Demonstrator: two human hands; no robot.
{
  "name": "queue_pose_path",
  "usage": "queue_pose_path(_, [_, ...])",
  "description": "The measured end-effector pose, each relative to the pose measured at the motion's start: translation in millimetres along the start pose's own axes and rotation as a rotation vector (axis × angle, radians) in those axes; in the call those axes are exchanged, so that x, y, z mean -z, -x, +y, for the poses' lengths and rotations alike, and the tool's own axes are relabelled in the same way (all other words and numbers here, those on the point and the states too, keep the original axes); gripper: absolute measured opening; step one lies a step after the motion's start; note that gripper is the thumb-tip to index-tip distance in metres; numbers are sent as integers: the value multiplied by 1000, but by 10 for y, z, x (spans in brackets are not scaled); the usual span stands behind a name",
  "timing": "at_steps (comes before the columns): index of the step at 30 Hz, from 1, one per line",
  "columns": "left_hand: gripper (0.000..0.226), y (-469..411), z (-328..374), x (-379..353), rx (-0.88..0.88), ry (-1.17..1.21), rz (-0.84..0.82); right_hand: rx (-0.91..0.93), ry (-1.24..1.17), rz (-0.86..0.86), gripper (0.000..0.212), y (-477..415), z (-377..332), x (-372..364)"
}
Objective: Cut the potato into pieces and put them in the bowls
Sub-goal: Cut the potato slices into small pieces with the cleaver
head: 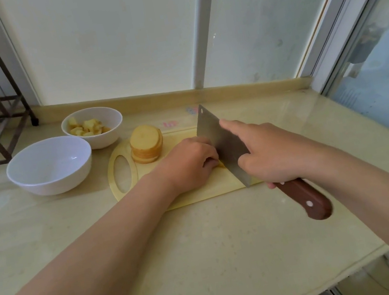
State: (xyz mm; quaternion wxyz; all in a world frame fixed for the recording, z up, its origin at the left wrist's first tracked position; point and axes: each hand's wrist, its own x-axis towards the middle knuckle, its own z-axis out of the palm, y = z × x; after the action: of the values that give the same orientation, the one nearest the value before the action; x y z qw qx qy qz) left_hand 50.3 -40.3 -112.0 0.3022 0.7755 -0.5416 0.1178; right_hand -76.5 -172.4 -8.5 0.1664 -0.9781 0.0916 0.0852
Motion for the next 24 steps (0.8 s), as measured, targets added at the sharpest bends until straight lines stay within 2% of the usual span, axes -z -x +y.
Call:
queue_pose_path(7, [8, 6, -25, 12, 8, 12, -11, -6, -63, 28, 93, -353, -78, -19])
queue_pose_path(11, [8, 14, -26, 44, 6, -27, -19, -29, -136, 35, 92, -304, 53, -1])
queue_pose_path(24, [10, 27, -14, 66, 4, -53, -9, -11, -127, 52, 89, -98, 36, 20])
